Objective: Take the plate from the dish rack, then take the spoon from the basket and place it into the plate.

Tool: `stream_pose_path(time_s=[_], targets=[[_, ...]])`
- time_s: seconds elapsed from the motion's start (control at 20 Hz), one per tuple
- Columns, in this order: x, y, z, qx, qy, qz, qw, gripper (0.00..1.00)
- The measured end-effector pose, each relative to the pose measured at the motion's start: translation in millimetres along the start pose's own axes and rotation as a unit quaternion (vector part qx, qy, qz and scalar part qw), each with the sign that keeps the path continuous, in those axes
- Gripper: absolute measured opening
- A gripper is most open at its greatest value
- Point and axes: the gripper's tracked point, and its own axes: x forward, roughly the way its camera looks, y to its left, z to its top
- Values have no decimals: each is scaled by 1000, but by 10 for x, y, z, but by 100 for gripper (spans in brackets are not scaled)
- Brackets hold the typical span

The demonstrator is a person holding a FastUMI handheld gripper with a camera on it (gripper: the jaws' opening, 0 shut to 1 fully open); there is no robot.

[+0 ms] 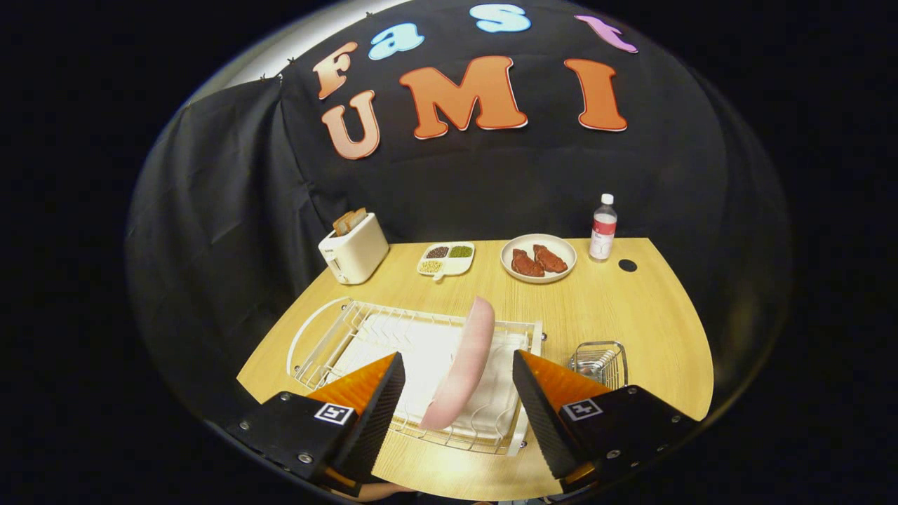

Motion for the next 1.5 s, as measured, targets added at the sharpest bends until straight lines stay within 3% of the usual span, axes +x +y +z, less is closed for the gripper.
stream_pose_path(time_s=[0.3, 0.65, 1.05, 1.5], targets=[[307, 36, -118, 60, 71, 4, 996, 80], [607, -7, -275, 56, 112, -30, 992, 68], [904, -124, -553, 37, 172, -88, 980, 46], [801, -253, -120, -7, 131, -167, 977, 34]])
